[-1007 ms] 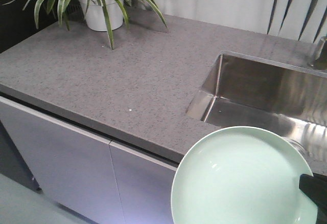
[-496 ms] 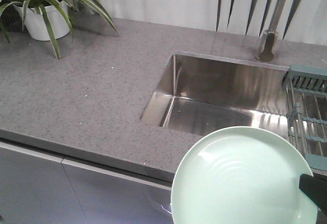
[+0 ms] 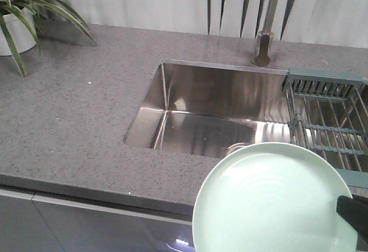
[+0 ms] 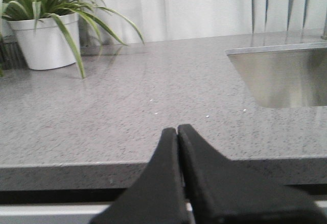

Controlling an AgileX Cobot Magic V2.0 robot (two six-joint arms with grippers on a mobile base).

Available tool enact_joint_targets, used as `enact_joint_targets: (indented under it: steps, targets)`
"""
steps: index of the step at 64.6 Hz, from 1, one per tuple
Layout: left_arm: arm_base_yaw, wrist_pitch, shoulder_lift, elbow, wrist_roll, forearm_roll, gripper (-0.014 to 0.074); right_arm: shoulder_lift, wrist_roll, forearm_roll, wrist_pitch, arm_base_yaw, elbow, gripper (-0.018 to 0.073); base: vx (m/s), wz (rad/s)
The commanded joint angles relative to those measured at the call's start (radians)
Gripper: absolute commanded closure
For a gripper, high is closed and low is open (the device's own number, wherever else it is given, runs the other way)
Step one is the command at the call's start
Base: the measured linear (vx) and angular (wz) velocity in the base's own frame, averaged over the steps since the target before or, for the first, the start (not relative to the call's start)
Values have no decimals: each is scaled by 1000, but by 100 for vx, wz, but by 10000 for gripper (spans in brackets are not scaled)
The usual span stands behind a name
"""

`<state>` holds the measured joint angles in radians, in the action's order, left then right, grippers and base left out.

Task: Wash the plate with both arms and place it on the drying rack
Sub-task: 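Drive the base up to the sink and drying rack, plate held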

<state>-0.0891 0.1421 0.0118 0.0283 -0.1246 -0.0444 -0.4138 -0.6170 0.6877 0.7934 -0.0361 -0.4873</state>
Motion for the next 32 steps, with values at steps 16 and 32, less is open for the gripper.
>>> enact_joint_targets:
  steps: [16,32]
  targets:
    - [-7,-68,13,-27,-7,1,603,-6,0,37,-54,-7,-26,561,2,-22]
    - [-7,-68,13,-27,-7,1,603,-6,0,37,-54,-7,-26,561,4,-23]
